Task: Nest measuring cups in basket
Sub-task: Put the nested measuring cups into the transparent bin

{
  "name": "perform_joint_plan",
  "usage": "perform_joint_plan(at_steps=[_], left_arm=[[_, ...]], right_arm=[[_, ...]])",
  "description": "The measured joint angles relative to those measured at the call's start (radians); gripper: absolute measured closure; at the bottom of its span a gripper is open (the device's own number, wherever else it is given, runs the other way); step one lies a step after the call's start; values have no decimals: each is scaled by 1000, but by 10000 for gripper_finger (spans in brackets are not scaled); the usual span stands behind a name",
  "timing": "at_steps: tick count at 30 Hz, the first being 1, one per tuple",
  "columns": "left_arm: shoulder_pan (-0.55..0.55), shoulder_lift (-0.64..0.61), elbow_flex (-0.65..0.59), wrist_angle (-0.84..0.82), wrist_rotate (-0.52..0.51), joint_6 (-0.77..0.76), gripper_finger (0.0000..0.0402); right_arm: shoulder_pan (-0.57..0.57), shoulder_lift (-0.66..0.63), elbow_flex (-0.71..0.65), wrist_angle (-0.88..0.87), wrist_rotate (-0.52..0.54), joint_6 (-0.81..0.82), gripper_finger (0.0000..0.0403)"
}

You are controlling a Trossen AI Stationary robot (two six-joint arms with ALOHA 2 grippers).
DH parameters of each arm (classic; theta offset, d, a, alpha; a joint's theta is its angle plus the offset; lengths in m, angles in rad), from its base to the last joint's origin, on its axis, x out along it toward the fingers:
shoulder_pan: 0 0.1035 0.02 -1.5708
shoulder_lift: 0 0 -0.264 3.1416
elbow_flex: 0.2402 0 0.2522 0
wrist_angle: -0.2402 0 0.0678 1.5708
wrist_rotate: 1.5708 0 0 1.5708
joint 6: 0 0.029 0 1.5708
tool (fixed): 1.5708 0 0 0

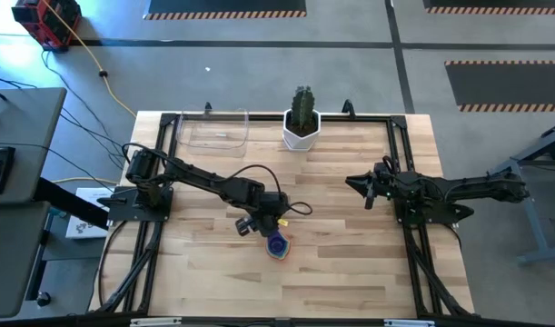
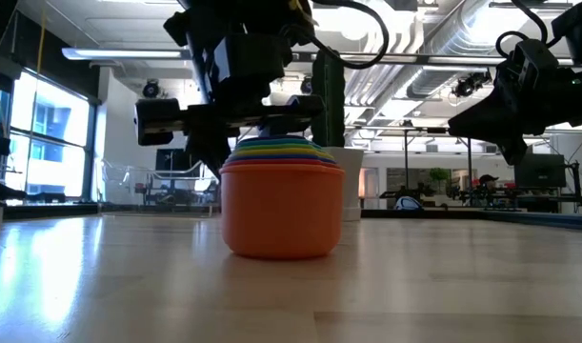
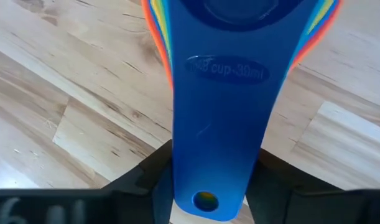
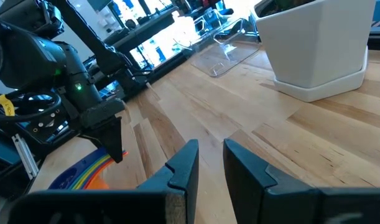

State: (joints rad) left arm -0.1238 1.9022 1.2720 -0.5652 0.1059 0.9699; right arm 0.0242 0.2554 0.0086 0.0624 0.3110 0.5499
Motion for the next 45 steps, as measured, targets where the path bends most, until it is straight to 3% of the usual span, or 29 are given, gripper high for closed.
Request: perform_joint_plan(at_steps=[5, 16, 45], left_arm=[[0, -1, 0, -14, 0, -1, 276], [-3, -1, 0, -17, -19, -11, 275], [0, -5, 0, -102, -150, -341, 278]], right_arm=[[0, 0, 0, 0, 0, 0, 336], [0, 0, 0, 0, 0, 0, 336], [0, 0, 0, 0, 0, 0, 336]])
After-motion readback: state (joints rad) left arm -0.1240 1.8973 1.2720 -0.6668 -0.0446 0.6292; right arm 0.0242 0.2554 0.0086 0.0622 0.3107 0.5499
